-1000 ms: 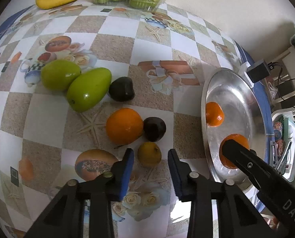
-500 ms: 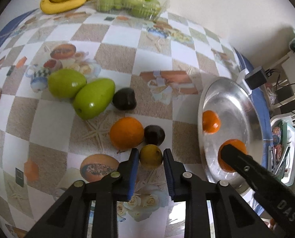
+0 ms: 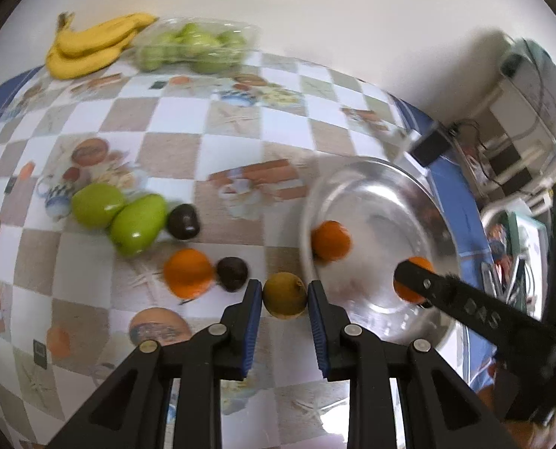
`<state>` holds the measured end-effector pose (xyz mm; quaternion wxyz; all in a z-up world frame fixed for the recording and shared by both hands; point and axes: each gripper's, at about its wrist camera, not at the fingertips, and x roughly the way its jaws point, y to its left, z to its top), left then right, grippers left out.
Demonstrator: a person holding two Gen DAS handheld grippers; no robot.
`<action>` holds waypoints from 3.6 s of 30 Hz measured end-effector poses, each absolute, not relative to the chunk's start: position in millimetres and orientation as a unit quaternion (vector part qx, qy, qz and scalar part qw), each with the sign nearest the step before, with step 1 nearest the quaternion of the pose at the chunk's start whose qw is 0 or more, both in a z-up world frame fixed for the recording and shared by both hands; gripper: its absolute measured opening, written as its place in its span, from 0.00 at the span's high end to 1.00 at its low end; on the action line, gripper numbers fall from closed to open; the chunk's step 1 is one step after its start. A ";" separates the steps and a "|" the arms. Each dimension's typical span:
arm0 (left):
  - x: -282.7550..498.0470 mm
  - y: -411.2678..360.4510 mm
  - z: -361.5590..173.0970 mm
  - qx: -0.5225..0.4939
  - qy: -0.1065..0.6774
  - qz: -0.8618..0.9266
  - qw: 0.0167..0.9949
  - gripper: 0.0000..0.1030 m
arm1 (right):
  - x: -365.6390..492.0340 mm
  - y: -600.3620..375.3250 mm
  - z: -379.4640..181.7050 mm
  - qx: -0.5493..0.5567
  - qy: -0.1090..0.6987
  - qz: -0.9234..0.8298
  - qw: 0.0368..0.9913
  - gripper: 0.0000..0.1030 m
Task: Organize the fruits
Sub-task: 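Lower the orange into the bowl with the right tool while the left tool drops the yellow fruit there, then move the right tool toward a dark plum while the left tool approaches an orange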
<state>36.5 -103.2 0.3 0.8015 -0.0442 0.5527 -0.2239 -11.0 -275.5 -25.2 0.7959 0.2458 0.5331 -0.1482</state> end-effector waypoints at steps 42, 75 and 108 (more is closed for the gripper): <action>16.9 -161.1 -4.5 0.019 0.529 -0.270 0.805 0.68 | -17.0 -309.1 -26.7 0.264 0.524 -0.181 0.789 0.59; 60.1 -28.7 -33.3 -0.100 0.587 0.032 0.802 0.05 | -3.9 -282.5 -40.8 0.202 0.547 -0.147 0.799 0.06; 86.5 20.8 -0.1 -0.091 0.521 0.043 0.848 0.00 | 17.1 -210.8 -22.3 0.145 0.510 -0.067 0.845 0.00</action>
